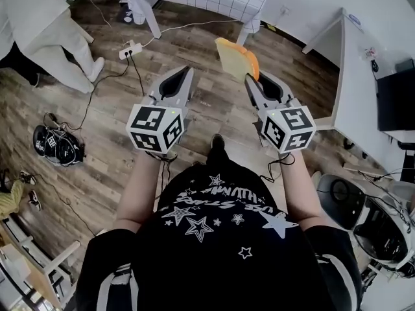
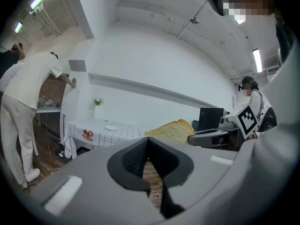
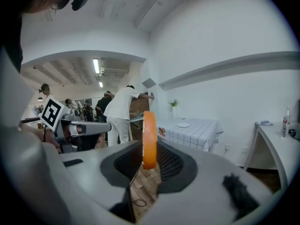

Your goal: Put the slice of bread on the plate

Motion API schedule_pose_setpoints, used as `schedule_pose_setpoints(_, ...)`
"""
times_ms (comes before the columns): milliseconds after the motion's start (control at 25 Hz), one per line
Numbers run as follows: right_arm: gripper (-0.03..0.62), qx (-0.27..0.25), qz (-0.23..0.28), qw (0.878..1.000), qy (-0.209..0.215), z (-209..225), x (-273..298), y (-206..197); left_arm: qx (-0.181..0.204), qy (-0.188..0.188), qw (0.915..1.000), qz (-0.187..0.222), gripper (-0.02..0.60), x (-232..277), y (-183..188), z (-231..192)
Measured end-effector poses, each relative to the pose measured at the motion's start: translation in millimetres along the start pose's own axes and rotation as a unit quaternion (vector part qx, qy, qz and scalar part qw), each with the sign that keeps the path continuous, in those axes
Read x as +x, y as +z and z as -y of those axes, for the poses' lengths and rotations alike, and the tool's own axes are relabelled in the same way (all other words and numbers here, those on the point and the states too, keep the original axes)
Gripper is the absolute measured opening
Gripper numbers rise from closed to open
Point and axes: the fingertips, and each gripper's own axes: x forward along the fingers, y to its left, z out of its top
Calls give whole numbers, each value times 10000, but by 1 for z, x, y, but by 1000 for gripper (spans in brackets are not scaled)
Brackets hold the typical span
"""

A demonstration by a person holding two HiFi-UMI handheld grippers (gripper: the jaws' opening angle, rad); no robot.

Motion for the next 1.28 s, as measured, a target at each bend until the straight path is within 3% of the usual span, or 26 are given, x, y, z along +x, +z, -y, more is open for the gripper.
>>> schedule_pose_setpoints(640, 95, -53, 96, 9999, -4, -10, -7, -6, 32, 106, 9999, 16, 8, -15, -8, -4)
schedule_pose_setpoints(1280, 95, 296, 287, 9991, 120, 82, 46, 15, 210, 480, 9986, 44, 8, 62, 15, -23)
